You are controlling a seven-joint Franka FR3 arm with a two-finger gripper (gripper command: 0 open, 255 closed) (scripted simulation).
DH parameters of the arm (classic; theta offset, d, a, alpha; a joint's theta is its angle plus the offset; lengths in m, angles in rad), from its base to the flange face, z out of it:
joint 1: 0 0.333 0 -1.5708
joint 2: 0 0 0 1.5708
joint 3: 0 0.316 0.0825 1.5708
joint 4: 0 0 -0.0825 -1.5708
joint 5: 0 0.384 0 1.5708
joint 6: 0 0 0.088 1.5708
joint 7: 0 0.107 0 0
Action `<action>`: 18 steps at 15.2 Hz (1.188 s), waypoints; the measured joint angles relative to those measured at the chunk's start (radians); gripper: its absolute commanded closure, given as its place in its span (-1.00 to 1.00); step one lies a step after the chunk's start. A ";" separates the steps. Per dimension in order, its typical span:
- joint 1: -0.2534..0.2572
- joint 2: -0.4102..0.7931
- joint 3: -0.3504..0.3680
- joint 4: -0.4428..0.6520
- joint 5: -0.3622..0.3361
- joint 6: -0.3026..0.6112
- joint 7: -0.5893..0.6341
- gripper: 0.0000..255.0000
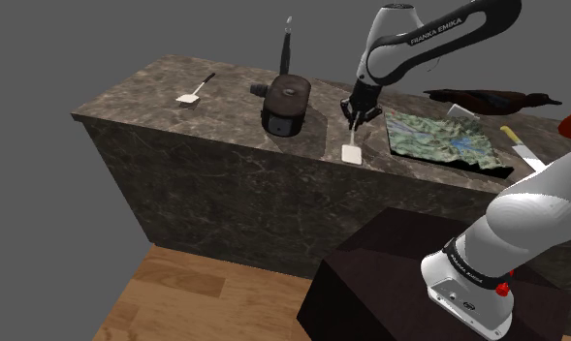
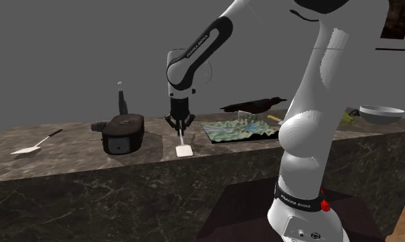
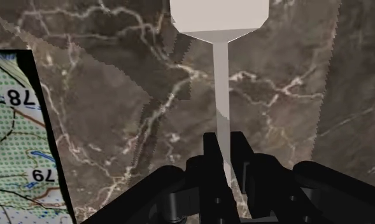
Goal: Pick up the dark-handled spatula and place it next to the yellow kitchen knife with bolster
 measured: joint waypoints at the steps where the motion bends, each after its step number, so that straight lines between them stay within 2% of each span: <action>1: 0.000 -0.006 0.000 0.008 0.001 -0.014 -0.001 1.00; 15: 0.003 -0.097 -0.007 0.117 0.017 -0.213 -0.020 1.00; 18: -0.014 -0.150 -0.039 0.075 0.016 -0.222 -0.068 1.00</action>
